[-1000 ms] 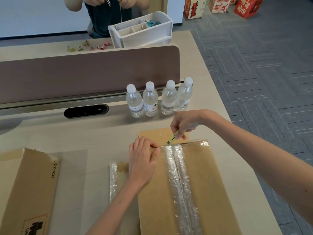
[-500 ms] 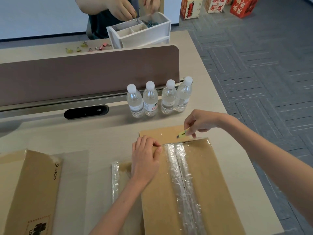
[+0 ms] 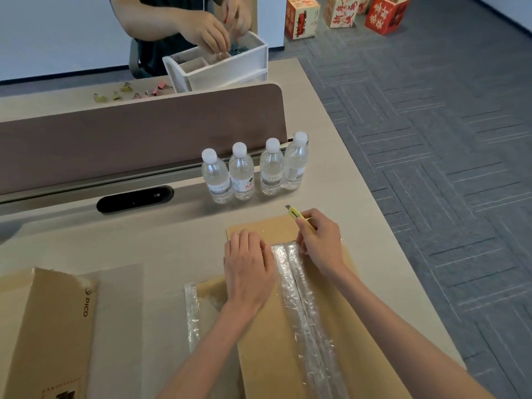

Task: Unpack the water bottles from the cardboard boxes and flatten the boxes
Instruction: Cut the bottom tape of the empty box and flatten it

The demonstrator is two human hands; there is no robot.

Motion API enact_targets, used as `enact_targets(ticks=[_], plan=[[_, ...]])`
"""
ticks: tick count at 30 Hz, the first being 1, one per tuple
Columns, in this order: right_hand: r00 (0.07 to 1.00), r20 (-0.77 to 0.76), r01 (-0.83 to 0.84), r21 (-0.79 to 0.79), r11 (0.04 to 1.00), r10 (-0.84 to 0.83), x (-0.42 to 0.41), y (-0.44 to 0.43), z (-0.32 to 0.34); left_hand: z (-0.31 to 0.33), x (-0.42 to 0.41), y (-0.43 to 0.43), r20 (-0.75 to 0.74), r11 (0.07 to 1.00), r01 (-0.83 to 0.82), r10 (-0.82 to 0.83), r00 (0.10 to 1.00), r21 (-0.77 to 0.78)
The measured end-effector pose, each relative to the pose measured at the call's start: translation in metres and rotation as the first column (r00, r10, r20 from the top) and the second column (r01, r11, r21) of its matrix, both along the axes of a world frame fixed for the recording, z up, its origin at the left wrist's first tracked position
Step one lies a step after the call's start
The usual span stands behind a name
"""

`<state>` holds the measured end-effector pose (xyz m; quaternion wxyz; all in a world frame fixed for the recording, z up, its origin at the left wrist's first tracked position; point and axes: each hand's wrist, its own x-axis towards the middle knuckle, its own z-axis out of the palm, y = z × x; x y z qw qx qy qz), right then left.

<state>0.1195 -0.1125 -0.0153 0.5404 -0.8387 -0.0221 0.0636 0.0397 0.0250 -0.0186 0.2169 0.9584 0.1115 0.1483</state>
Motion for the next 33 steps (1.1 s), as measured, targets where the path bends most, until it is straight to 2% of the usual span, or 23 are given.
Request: enact_targets(ticks=[4, 9, 16, 24, 29, 31, 33], plan=[[0.989, 0.142, 0.053, -0.126, 0.991, -0.035, -0.002, 0.002, -0.009, -0.001, 0.003, 0.003, -0.051, 0.994, -0.02, 0.015, 0.999, -0.11], [0.976, 0.213, 0.073, -0.156, 0.985, -0.039, -0.003, 0.004, -0.012, 0.003, 0.012, 0.006, -0.166, 0.973, -0.039, 0.001, 0.986, -0.226], [0.97, 0.238, 0.089, -0.192, 0.977, -0.042, -0.004, 0.005, -0.015, 0.007, 0.018, 0.007, -0.273, 0.962, -0.104, 0.032, 0.962, -0.254], [0.972, 0.229, 0.084, -0.162, 0.983, -0.045, -0.002, 0.005, -0.015, 0.015, 0.02, 0.005, -0.278, 0.96, -0.124, 0.051, 0.959, -0.25], [0.986, 0.159, 0.065, -0.139, 0.988, -0.042, -0.002, 0.004, -0.013, 0.015, 0.02, 0.004, -0.263, 0.951, -0.131, 0.056, 0.963, -0.279], [0.999, 0.051, 0.011, -0.092, 0.996, -0.007, 0.002, 0.002, -0.004, 0.015, 0.02, 0.005, -0.248, 0.946, -0.132, 0.057, 0.967, -0.298], [0.99, -0.112, -0.077, 0.042, 0.996, 0.081, 0.011, -0.004, 0.012, 0.014, 0.02, 0.007, -0.234, 0.942, -0.129, 0.056, 0.971, -0.309]])
